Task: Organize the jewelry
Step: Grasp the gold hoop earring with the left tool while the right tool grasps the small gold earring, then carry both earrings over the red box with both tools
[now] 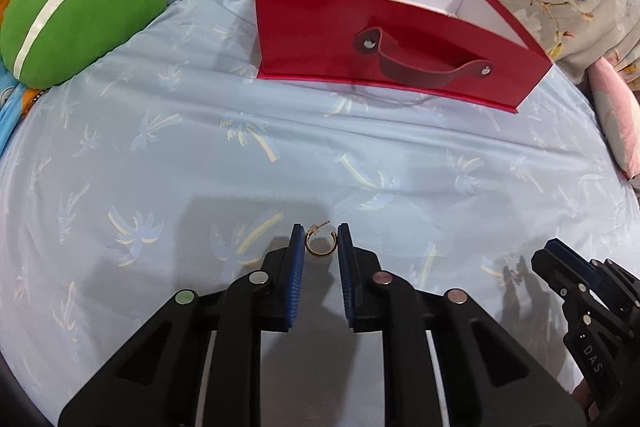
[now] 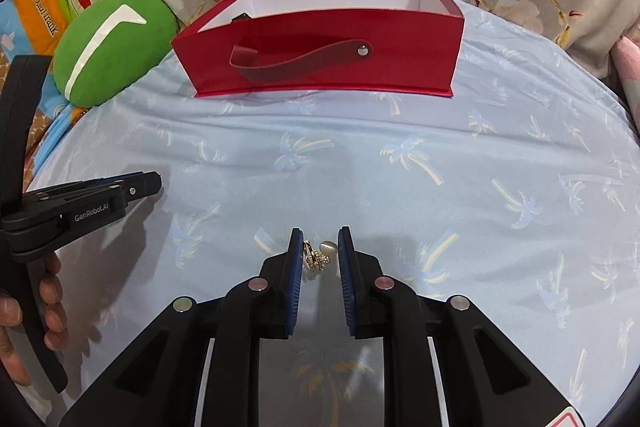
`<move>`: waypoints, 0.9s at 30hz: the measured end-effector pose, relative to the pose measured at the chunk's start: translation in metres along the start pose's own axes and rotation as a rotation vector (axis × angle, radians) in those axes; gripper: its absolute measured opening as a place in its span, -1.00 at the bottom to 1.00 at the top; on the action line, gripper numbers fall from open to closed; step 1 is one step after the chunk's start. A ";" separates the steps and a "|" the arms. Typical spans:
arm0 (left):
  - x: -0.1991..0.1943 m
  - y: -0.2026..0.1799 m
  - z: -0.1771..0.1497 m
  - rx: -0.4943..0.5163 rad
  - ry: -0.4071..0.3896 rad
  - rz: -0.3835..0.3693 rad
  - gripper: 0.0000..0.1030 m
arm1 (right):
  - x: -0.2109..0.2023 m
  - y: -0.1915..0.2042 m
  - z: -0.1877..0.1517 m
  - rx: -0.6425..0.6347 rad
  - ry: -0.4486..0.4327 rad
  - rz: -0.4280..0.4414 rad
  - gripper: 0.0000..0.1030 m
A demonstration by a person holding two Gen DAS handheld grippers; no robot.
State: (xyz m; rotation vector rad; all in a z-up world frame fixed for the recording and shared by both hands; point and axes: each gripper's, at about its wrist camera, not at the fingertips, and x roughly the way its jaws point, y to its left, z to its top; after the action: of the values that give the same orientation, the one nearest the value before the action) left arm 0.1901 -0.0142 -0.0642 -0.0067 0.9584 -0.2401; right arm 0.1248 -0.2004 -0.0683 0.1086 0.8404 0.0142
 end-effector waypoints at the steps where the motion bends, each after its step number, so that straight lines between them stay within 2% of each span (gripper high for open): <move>1: -0.005 0.001 0.001 -0.003 -0.005 -0.013 -0.69 | -0.002 0.000 0.001 0.001 -0.004 0.001 -0.69; 10: -0.049 0.007 0.011 -0.019 -0.074 -0.043 -0.69 | -0.028 0.000 0.014 0.007 -0.058 0.025 -0.69; 14: -0.072 0.011 0.028 -0.026 -0.118 -0.059 -0.69 | -0.046 0.001 0.031 -0.003 -0.103 0.038 -0.69; 19: -0.095 0.007 0.067 -0.006 -0.202 -0.070 -0.69 | -0.068 -0.004 0.078 -0.023 -0.195 0.058 -0.69; 22: -0.101 -0.003 0.106 0.037 -0.259 -0.068 -0.69 | -0.075 -0.010 0.118 -0.030 -0.256 0.068 -0.69; 27: -0.087 -0.017 0.168 0.071 -0.303 -0.078 -0.69 | -0.057 -0.024 0.194 -0.020 -0.287 0.091 -0.69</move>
State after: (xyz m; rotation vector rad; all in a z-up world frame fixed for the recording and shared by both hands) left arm 0.2750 -0.0300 0.1049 -0.0151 0.6488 -0.3352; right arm 0.2306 -0.2445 0.1001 0.1266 0.5477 0.0904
